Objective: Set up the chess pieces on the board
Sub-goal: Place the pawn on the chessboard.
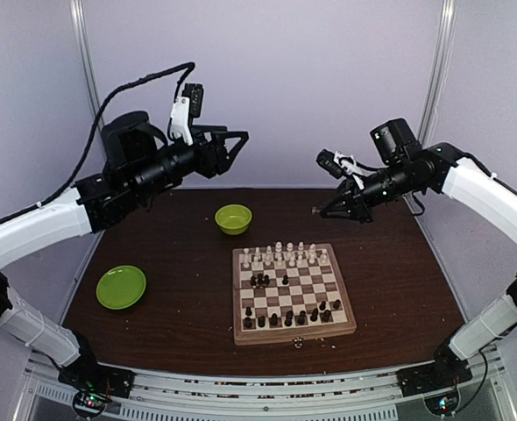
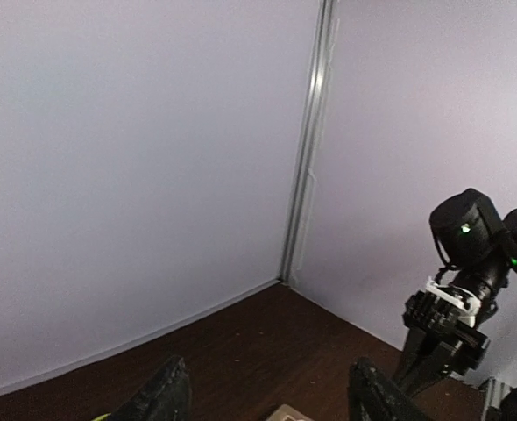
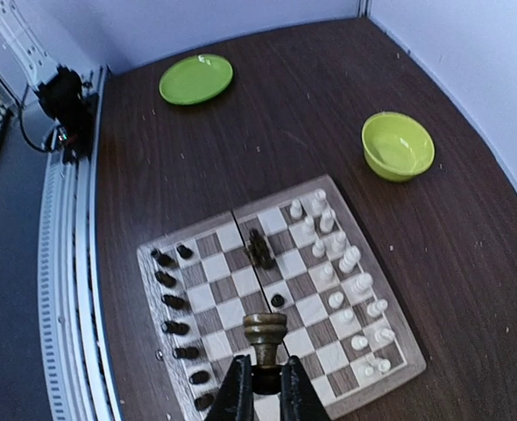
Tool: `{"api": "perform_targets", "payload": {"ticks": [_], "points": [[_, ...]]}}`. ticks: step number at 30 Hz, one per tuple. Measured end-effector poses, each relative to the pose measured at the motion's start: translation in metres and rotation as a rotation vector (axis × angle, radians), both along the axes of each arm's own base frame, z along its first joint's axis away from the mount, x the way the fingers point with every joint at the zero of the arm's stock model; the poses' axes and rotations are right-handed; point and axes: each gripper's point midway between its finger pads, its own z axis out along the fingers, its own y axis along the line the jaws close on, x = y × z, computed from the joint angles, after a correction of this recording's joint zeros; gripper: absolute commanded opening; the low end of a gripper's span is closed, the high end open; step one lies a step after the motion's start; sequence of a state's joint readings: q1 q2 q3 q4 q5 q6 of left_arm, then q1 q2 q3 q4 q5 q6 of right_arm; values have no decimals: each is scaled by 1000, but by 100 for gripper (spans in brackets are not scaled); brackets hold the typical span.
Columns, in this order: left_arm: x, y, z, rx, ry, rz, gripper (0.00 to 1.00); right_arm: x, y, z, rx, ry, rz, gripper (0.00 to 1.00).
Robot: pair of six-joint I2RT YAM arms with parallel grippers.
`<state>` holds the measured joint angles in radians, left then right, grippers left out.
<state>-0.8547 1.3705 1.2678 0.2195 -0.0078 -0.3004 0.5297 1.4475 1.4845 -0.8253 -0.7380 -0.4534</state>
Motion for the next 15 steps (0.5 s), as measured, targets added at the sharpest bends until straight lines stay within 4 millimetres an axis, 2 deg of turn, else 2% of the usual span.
{"api": "perform_targets", "payload": {"ticks": [2,4,6,8,12,15], "points": [[17,14,5,114,-15,85,64,4,-4,-17,-85,11,7,8],[34,32,0,204,-9,164,65,5,-8,-38,-173,42,16,8],[49,52,-16,275,17,231,66,6,-12,-60,-277,76,24,8],[63,76,-42,327,60,291,66,4,-11,-77,-364,91,45,8],[79,125,-92,383,167,376,66,-12,2,-102,-547,70,133,8],[83,152,-105,380,207,424,65,-26,9,-119,-682,11,202,8]]}}
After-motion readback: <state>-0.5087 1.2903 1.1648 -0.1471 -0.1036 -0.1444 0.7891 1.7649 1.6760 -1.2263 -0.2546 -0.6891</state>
